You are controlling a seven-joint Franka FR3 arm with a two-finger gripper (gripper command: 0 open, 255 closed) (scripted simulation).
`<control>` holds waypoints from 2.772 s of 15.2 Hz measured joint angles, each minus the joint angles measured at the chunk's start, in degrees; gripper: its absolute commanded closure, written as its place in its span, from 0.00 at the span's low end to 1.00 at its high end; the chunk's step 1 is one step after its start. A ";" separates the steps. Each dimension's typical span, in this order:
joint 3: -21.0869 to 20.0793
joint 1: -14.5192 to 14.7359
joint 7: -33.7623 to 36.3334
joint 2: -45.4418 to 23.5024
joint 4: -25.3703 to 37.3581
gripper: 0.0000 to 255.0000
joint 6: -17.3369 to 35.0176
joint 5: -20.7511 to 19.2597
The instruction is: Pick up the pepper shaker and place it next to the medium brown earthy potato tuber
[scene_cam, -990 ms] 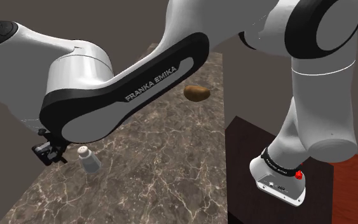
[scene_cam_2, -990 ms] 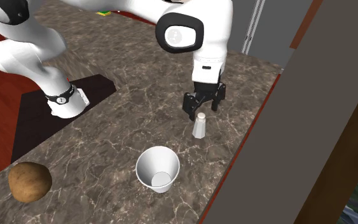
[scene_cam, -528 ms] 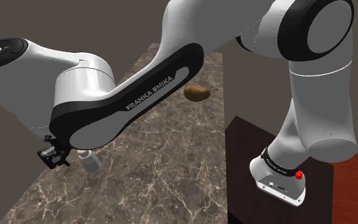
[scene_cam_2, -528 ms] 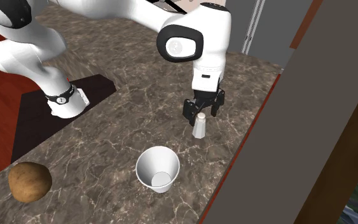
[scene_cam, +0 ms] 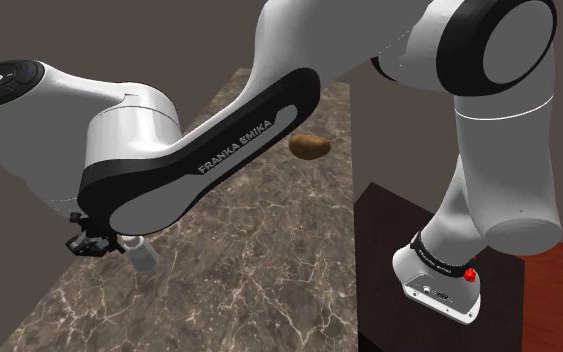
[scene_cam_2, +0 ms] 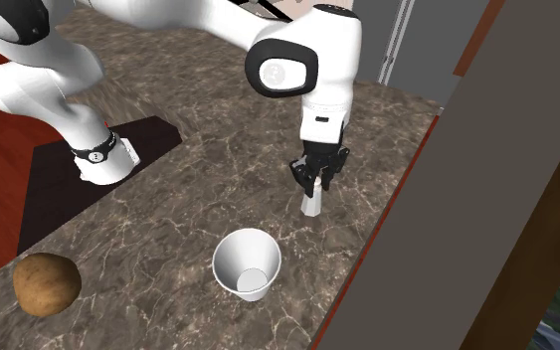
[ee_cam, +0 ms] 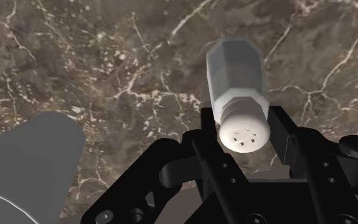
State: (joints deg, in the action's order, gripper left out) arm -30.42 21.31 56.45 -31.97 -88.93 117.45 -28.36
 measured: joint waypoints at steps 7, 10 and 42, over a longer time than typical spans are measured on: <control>-0.06 -0.06 -0.11 0.17 0.04 1.00 -0.20 0.12; -0.41 -0.12 -0.55 0.99 0.78 1.00 -1.64 0.70; -2.09 1.74 -6.81 4.18 20.07 1.00 -22.65 4.15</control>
State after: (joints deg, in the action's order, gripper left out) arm -32.51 23.05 49.64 -27.79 -68.86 94.80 -24.21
